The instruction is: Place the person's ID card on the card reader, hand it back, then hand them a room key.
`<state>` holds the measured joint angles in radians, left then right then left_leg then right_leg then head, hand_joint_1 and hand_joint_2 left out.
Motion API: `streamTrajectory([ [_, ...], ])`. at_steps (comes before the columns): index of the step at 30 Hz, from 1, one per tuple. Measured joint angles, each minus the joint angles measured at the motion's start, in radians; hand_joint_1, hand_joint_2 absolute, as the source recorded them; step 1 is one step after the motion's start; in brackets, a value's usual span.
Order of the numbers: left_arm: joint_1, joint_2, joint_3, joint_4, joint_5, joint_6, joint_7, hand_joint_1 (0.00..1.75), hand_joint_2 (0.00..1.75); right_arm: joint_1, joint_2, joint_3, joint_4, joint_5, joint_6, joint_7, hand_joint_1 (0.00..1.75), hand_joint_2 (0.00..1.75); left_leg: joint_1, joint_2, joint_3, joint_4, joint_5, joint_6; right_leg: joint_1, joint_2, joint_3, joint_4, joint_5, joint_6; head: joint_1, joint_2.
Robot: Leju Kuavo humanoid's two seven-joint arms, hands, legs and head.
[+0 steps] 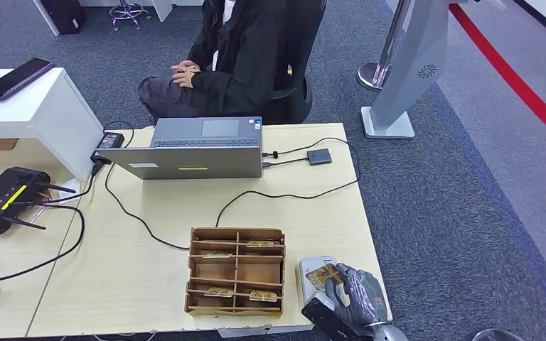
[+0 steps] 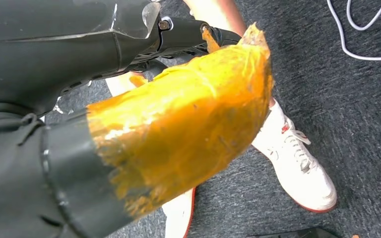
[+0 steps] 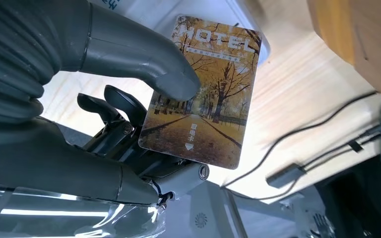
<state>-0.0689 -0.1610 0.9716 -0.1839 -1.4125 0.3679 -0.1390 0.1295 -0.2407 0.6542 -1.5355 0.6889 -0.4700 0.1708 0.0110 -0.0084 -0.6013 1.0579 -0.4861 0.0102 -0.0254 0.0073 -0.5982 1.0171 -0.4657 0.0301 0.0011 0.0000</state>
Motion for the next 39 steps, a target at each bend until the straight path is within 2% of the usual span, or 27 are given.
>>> streamTrajectory([
  [12, 0.0, 0.0, 0.0, 0.0, 0.008, 0.0, -0.001, 0.0, 0.0, 0.018, 0.0, -0.018, -0.057, 0.02, -0.021, -0.022, 1.75, 1.75, 0.0, 0.0, -0.001, 0.0, 0.0, 0.0, 0.0, 0.0, 0.0, 0.0, 0.0, 0.0, 0.0, 0.0],
  [28, 0.0, -0.001, 0.0, 0.0, 0.022, 0.003, -0.006, 0.0, 0.0, 0.063, 0.008, -0.048, -0.225, 0.167, -0.157, -0.133, 1.75, 1.75, 0.0, 0.0, -0.001, 0.0, 0.0, 0.0, 0.0, 0.0, -0.001, 0.0, 0.0, 0.0, 0.0, 0.0],
  [39, 0.0, -0.002, 0.0, 0.0, 0.021, 0.003, -0.007, 0.0, 0.0, 0.069, 0.025, -0.059, -0.282, 0.214, -0.171, -0.177, 1.75, 1.75, 0.0, 0.0, -0.001, 0.0, 0.0, 0.0, 0.0, 0.0, -0.001, 0.0, 0.0, 0.0, 0.0, 0.0],
])
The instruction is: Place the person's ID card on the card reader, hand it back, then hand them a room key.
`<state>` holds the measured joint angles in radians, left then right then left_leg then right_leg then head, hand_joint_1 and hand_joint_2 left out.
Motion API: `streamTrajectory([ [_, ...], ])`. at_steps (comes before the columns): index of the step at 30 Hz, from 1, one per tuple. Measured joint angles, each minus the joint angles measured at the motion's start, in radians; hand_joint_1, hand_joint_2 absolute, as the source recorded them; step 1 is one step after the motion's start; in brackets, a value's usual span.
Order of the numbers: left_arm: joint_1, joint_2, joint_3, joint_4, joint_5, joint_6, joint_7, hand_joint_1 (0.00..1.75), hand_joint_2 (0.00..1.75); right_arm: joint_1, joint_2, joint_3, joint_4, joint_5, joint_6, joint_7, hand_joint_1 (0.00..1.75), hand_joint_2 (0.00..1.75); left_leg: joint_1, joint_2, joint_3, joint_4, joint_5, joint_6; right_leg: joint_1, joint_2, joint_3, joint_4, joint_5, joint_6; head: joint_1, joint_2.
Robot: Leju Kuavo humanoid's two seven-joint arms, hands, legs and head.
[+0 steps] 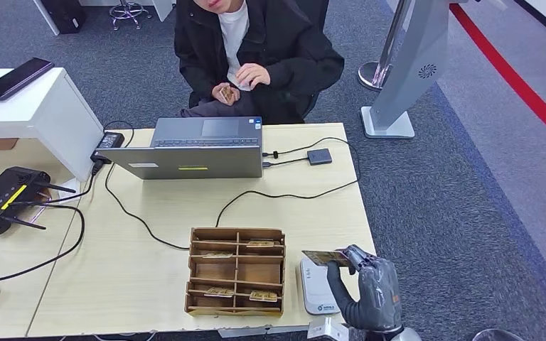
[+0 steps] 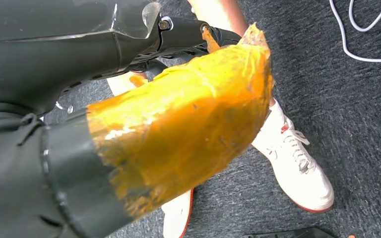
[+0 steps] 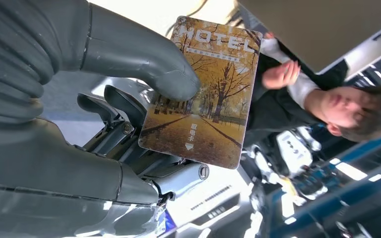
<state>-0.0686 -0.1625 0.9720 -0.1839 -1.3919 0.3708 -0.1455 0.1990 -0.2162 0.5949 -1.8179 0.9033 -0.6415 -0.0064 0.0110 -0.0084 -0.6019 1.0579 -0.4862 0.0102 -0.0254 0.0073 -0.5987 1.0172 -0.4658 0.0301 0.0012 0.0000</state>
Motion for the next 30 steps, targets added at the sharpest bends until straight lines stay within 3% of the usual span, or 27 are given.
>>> streamTrajectory([
  [10, -0.001, 0.0, 0.0, 0.0, -0.017, -0.004, -0.003, 0.0, 0.0, -0.048, 0.049, -0.015, -0.024, 0.088, -0.001, -0.071, 1.75, 1.75, 0.0, 0.0, 0.0, 0.0, 0.0, 0.0, 0.0, 0.0, 0.0, 0.0, 0.0, 0.0, 0.0, 0.0],
  [18, -0.003, 0.0, -0.001, 0.0, -0.028, -0.012, -0.003, 0.0, 0.0, -0.119, 0.092, -0.03, -0.008, 0.119, 0.008, -0.078, 1.75, 1.75, 0.0, 0.0, 0.0, 0.0, 0.0, 0.0, 0.0, 0.0, 0.0, 0.0, 0.0, 0.0, 0.0, 0.0],
  [25, -0.01, 0.0, -0.013, 0.0, -0.044, -0.031, 0.0, 0.0, 0.0, -0.182, 0.116, -0.036, 0.031, 0.209, 0.023, -0.037, 1.75, 1.75, 0.0, 0.0, 0.0, 0.0, 0.0, 0.0, 0.0, 0.0, 0.0, 0.0, 0.0, 0.0, 0.0, 0.0],
  [30, -0.017, 0.002, -0.017, 0.0, -0.036, -0.131, 0.02, 0.0, 0.0, -0.246, 0.143, -0.039, 0.087, 0.279, 0.054, 0.027, 1.75, 1.75, 0.0, 0.0, 0.0, 0.0, 0.0, 0.0, 0.0, 0.0, 0.0, 0.001, 0.0, 0.0, 0.0, 0.0],
])
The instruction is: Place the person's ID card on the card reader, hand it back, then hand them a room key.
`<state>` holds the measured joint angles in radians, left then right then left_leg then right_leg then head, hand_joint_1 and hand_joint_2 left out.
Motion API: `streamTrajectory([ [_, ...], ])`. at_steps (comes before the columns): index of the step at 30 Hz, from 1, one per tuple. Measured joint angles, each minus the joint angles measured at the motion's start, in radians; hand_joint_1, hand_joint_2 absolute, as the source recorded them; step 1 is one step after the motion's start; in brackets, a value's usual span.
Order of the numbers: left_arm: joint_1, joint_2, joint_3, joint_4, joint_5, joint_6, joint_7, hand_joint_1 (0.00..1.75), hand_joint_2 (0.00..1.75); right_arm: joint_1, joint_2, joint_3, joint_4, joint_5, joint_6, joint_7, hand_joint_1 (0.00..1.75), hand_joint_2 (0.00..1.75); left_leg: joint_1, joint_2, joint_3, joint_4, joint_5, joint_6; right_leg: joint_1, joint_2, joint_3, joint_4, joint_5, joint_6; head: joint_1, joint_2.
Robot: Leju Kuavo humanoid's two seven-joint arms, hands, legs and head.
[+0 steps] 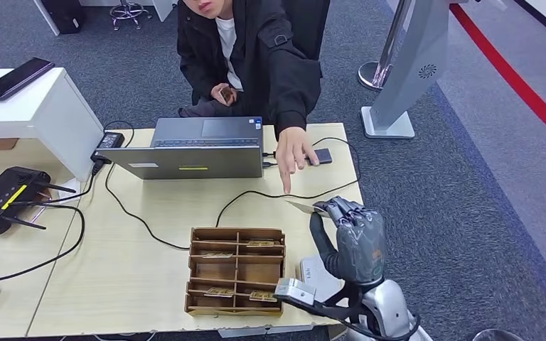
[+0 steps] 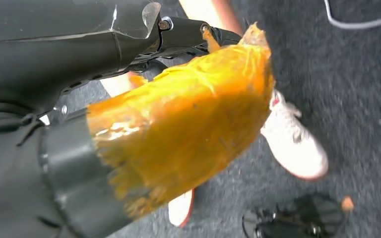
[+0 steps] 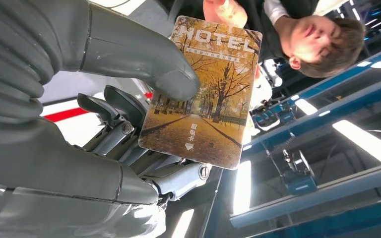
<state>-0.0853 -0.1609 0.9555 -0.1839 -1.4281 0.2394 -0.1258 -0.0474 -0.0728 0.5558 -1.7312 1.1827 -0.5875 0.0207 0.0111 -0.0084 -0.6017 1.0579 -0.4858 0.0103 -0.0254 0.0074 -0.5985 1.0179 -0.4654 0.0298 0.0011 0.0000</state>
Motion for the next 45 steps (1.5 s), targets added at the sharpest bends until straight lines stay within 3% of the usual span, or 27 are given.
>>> streamTrajectory([
  [8, 0.005, 0.014, 0.002, 0.0, 0.041, -0.19, 0.025, 0.0, 0.0, -0.083, 0.042, -0.014, 0.088, 0.052, 0.05, 0.079, 1.75, 1.75, 0.0, 0.0, 0.0, 0.0, 0.0, 0.0, 0.0, 0.0, 0.0, 0.0, 0.0, 0.0, 0.0, 0.0],
  [16, 0.006, 0.018, 0.003, 0.0, 0.046, -0.209, 0.027, 0.0, 0.0, -0.097, 0.048, -0.014, 0.099, 0.053, 0.065, 0.091, 1.75, 1.75, 0.0, 0.0, 0.0, 0.0, 0.0, 0.0, 0.0, 0.0, 0.0, 0.0, 0.0, 0.0, 0.0, 0.0],
  [18, 0.004, 0.017, -0.006, 0.0, 0.013, -0.123, 0.02, 0.0, 0.0, -0.116, 0.053, -0.014, 0.114, 0.047, 0.077, 0.101, 1.75, 1.75, 0.0, -0.001, 0.0, 0.0, 0.0, 0.0, 0.0, 0.0, 0.0, 0.0, 0.0, 0.0, 0.0, 0.0],
  [19, -0.003, 0.014, -0.016, 0.0, -0.011, -0.053, 0.015, 0.0, 0.0, -0.126, 0.054, -0.014, 0.127, 0.044, 0.079, 0.103, 1.56, 1.75, 0.0, -0.001, 0.0, 0.0, 0.001, 0.0, 0.0, -0.001, 0.0, 0.0, 0.0, 0.0, 0.0, 0.0],
  [21, -0.02, 0.004, -0.04, 0.0, -0.046, 0.064, 0.011, 0.0, 0.0, -0.143, 0.055, -0.013, 0.158, 0.042, 0.079, 0.105, 0.69, 1.75, 0.0, -0.001, 0.0, 0.0, 0.001, 0.0, 0.0, -0.001, 0.0, 0.0, 0.0, 0.0, 0.0, 0.0],
  [22, -0.025, 0.002, -0.046, 0.0, -0.048, 0.07, 0.011, 0.0, 0.0, -0.146, 0.056, -0.012, 0.172, 0.043, 0.078, 0.105, 0.25, 1.75, 0.0, -0.001, 0.0, 0.0, 0.001, 0.0, 0.0, -0.001, 0.0, 0.0, 0.0, 0.0, 0.0, 0.0],
  [23, -0.026, 0.0, -0.051, 0.0, -0.048, 0.073, 0.01, 0.0, 0.0, -0.15, 0.057, -0.011, 0.182, 0.043, 0.079, 0.105, 0.0, 1.75, 0.0, -0.001, 0.0, 0.0, 0.001, 0.0, 0.0, -0.001, 0.0, 0.0, 0.0, 0.0, 0.0, 0.0],
  [27, -0.026, -0.001, -0.057, 0.0, -0.044, 0.077, 0.008, 0.0, 0.0, -0.156, 0.06, -0.004, 0.198, 0.027, 0.081, 0.1, 0.0, 0.0, 0.0, -0.001, 0.0, 0.0, 0.001, 0.0, 0.0, -0.001, 0.0, 0.0, 0.0, 0.0, 0.0, 0.0],
  [45, -0.018, -0.001, -0.057, 0.0, -0.01, 0.094, -0.002, 0.0, 0.0, -0.152, 0.06, 0.04, 0.154, -0.081, 0.056, 0.022, 0.0, 0.0, 0.0, -0.001, 0.0, 0.0, 0.001, 0.0, 0.001, -0.001, 0.0, 0.0, 0.0, 0.0, 0.0, 0.0],
])
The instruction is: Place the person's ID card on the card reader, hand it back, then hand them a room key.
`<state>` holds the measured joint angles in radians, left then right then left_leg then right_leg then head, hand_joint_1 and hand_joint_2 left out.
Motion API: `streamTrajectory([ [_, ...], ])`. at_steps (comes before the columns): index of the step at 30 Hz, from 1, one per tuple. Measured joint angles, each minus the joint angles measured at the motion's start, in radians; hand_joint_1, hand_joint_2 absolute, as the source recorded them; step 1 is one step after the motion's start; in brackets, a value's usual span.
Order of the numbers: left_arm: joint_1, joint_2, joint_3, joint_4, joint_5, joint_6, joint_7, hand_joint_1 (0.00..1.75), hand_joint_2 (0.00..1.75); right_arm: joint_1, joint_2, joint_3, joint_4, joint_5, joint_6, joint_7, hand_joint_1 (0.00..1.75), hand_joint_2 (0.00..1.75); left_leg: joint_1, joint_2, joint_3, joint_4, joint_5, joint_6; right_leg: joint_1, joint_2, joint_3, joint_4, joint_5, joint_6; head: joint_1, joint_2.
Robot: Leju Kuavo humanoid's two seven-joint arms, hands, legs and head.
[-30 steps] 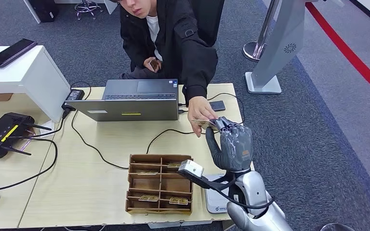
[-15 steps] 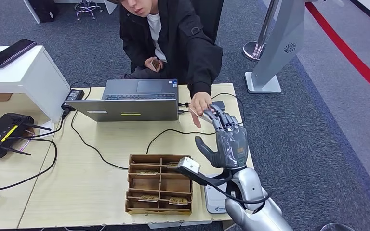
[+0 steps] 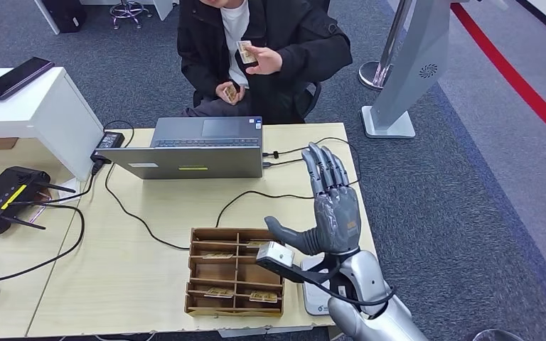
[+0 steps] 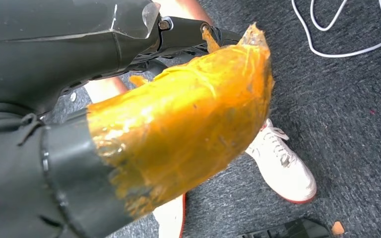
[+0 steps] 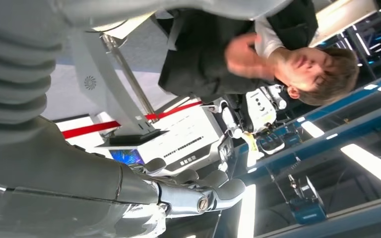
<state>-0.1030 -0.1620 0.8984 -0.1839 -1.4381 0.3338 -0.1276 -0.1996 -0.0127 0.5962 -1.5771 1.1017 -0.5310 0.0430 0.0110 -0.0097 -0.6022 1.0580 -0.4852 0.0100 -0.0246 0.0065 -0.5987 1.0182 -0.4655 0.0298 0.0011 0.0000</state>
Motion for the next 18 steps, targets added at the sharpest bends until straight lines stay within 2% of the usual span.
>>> streamTrajectory([
  [10, 0.013, 0.001, 0.001, 0.0, 0.027, 0.013, -0.013, 0.0, 0.0, 0.049, -0.006, 0.022, -0.078, -0.097, -0.032, -0.078, 0.0, 0.0, 0.0, 0.0, 0.0, 0.0, 0.0, 0.0, 0.0, 0.0, 0.0, 0.0, 0.0, 0.0, 0.0, 0.0],
  [18, 0.025, 0.002, 0.01, 0.0, 0.05, 0.026, -0.026, 0.0, 0.0, 0.124, -0.027, 0.038, -0.161, -0.28, -0.045, -0.191, 0.0, 0.0, 0.0, 0.0, 0.0, 0.0, 0.0, 0.0, 0.0, 0.0, 0.0, 0.0, 0.0, 0.0, 0.0, 0.0],
])
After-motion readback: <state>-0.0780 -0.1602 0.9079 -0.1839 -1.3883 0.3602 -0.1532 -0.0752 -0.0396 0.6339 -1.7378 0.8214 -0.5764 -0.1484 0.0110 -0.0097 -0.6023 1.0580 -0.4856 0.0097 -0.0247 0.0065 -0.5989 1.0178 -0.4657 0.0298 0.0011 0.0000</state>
